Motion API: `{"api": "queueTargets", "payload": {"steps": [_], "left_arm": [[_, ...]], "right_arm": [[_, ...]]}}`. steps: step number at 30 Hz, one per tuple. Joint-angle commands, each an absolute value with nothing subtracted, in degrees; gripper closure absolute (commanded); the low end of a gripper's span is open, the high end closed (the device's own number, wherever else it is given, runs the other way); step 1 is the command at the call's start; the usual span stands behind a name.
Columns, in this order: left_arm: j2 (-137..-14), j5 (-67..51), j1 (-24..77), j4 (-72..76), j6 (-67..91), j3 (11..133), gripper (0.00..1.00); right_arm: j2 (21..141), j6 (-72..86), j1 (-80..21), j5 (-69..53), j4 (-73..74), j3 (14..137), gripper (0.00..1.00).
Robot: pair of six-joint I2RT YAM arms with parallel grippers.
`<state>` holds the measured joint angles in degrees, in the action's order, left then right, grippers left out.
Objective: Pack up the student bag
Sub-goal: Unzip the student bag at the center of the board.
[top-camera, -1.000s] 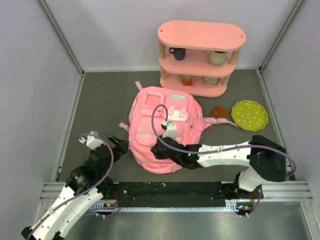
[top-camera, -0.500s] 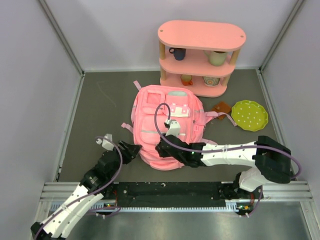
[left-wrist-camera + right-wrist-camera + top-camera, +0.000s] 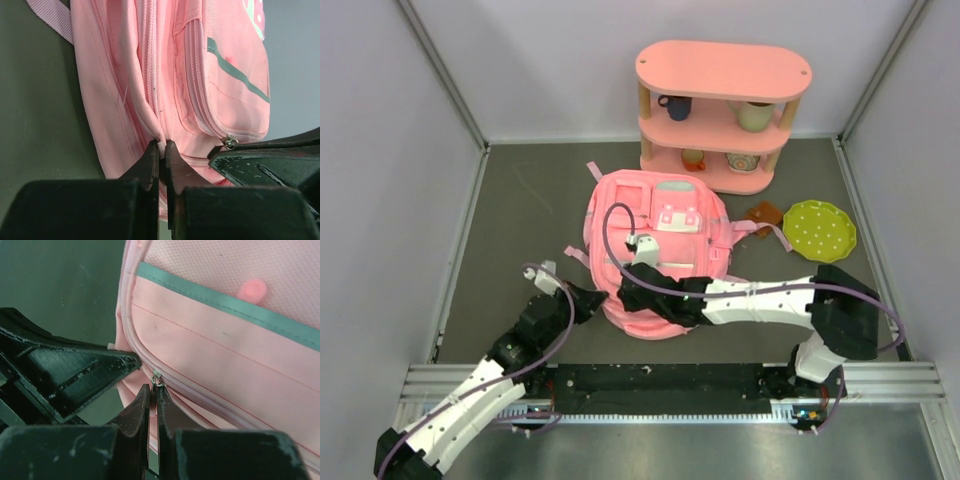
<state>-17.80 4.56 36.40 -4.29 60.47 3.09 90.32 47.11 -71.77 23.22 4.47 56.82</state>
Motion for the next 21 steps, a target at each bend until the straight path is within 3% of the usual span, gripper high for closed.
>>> {"api": "queueTargets", "payload": {"steps": [1,15,16,17,19,20,21], "left_arm": [[-16.8,-3.0,36.8,2.9,57.3,0.5,1.0],[-6.5,-2.1,36.8,-8.9,56.6,-0.5,1.0],[-6.1,-1.8,36.8,-10.4,56.6,1.6,1.0],[-4.9,-0.9,36.8,-13.9,56.8,2.0,1.0],[-3.8,-0.4,36.8,-16.8,56.9,3.4,1.0],[-2.9,1.2,36.8,-18.2,56.9,3.9,1.0],[-2.6,1.7,36.8,-21.2,56.8,4.7,0.92]], "right_arm": [[93.2,45.2,-73.0,21.6,-0.2,65.9,1.0],[103.3,40.1,-72.2,20.1,3.4,79.5,1.0],[101.6,38.9,-72.2,19.9,3.4,78.8,0.96],[100.3,37.6,-72.2,19.6,3.5,78.2,0.81],[97.6,33.4,-72.4,18.3,2.8,75.8,0.71],[93.7,32.4,-72.7,18.6,2.5,74.5,0.57],[92.0,31.7,-72.7,18.5,1.9,71.7,0.48]]}}
